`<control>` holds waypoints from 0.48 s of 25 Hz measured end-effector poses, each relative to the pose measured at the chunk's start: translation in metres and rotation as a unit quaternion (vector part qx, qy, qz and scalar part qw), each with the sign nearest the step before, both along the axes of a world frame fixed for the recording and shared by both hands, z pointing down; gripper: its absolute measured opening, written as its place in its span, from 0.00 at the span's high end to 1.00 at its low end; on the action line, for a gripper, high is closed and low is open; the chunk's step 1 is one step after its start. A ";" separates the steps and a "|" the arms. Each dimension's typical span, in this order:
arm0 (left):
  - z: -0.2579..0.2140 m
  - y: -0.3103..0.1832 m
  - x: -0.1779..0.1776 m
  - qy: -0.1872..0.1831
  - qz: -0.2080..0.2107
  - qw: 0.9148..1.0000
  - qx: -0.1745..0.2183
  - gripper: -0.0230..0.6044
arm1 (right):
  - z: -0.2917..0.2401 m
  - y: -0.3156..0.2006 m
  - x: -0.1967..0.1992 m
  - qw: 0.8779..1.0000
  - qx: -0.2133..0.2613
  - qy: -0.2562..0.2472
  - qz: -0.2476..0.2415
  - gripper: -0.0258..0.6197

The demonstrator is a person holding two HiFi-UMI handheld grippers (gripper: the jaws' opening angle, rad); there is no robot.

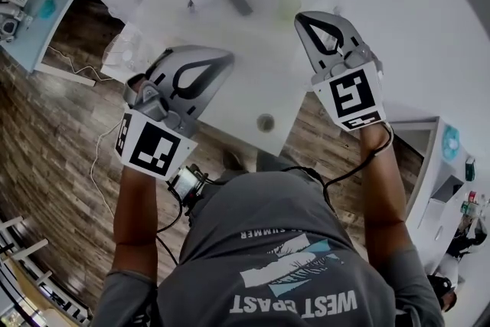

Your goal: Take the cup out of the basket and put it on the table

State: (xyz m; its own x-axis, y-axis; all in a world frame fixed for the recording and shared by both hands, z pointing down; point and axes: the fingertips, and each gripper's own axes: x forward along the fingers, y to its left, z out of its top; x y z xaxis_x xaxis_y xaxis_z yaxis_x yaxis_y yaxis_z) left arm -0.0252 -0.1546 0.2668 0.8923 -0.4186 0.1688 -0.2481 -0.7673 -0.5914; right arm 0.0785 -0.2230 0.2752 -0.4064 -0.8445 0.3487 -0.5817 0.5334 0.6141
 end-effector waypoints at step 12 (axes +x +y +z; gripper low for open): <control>0.012 -0.031 0.010 -0.018 -0.053 0.998 -0.025 0.95 | 0.069 -0.112 0.039 0.994 -0.098 0.038 -0.002 0.94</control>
